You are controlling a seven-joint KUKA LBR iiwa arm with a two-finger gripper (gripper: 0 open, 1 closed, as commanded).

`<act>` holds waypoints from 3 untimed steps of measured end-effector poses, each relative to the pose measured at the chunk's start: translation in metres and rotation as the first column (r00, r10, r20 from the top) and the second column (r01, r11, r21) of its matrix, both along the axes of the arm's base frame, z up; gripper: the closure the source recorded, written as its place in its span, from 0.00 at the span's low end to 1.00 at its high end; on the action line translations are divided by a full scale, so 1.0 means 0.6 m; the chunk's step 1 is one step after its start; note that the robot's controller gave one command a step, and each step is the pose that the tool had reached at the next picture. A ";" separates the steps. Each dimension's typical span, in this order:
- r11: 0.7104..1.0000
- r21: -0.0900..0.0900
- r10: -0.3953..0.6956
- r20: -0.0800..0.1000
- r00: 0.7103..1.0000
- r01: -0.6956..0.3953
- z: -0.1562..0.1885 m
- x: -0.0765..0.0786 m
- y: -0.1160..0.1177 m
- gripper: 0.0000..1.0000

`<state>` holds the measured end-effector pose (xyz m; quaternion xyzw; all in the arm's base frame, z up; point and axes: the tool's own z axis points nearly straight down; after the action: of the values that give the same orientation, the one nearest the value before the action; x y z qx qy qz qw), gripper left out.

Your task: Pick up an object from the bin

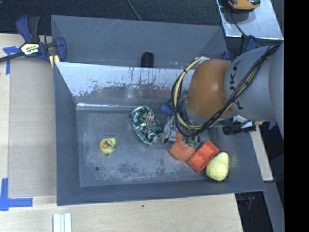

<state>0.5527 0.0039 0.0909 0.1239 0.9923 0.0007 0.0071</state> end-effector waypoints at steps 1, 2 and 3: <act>1.000 0.000 0.000 0.001 1.000 0.000 0.001 0.000 -0.001 1.00; 0.999 -0.002 0.046 0.003 0.999 -0.046 0.037 0.005 0.009 1.00; 0.998 -0.002 0.059 0.006 0.998 -0.059 0.049 0.023 0.029 1.00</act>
Offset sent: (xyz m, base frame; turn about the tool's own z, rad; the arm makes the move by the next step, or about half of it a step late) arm 0.0035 0.0096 0.0329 -0.0715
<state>0.5663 0.0216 0.1202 0.0943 0.9955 0.0005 0.0104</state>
